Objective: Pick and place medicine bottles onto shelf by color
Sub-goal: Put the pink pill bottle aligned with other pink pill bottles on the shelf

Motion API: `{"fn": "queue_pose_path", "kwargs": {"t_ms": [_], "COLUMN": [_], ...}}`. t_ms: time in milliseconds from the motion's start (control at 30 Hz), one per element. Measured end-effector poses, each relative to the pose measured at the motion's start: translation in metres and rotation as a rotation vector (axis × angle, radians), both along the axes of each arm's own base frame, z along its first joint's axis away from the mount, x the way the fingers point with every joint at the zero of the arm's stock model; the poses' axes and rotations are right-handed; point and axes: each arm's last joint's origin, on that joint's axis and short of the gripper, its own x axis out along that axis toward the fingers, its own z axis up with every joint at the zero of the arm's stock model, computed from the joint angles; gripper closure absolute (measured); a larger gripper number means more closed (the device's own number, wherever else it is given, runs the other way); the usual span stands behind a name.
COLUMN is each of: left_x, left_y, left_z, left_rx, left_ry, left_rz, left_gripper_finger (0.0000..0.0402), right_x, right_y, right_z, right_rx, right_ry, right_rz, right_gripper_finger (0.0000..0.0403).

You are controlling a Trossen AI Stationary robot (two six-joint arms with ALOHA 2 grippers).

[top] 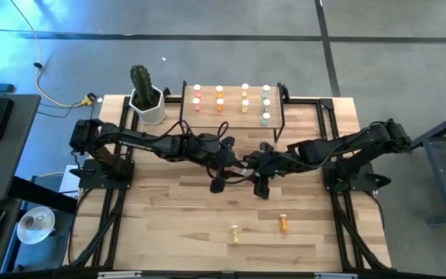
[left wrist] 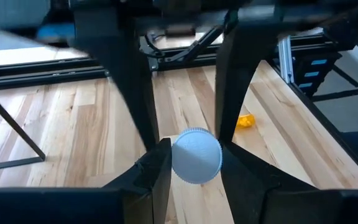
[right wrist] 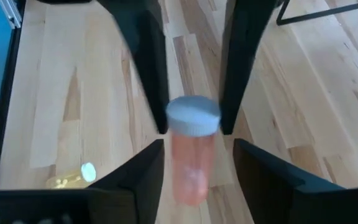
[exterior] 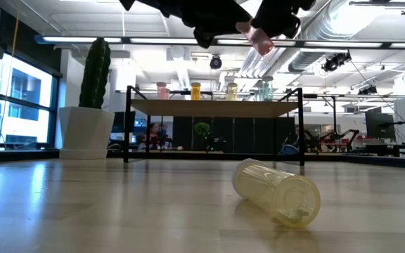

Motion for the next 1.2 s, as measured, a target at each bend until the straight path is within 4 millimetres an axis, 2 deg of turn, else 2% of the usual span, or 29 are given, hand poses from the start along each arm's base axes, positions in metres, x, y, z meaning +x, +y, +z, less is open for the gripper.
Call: {"fn": "queue_pose_path", "kwargs": {"t_ms": [367,600,833,1200], "left_x": [-0.002,-0.010,-0.043,-0.104], "left_y": [0.009,0.024,0.049,0.090], "left_z": [-0.002,0.002,0.021,0.052], "left_rx": [0.001,0.000,0.066,0.150], "left_ry": [0.028,0.054,0.142,0.228], "left_rz": [0.030,0.080,0.220,0.512], "left_gripper_finger": [0.0288,0.0289,0.0289,0.0289], "right_x": [-0.018,-0.037,-0.052,-0.054], "right_y": [-0.004,-0.010,-0.017,-0.024], "right_z": [0.038,0.061,0.074,0.073], "right_rx": [-0.002,-0.062,-0.131,-0.146], "right_ry": [-0.035,-0.072,-0.116,-0.099], "right_rz": [-0.004,-0.036,-0.070,-0.098], "right_gripper_finger": [0.0213,0.0212,0.0213,0.0213]}}
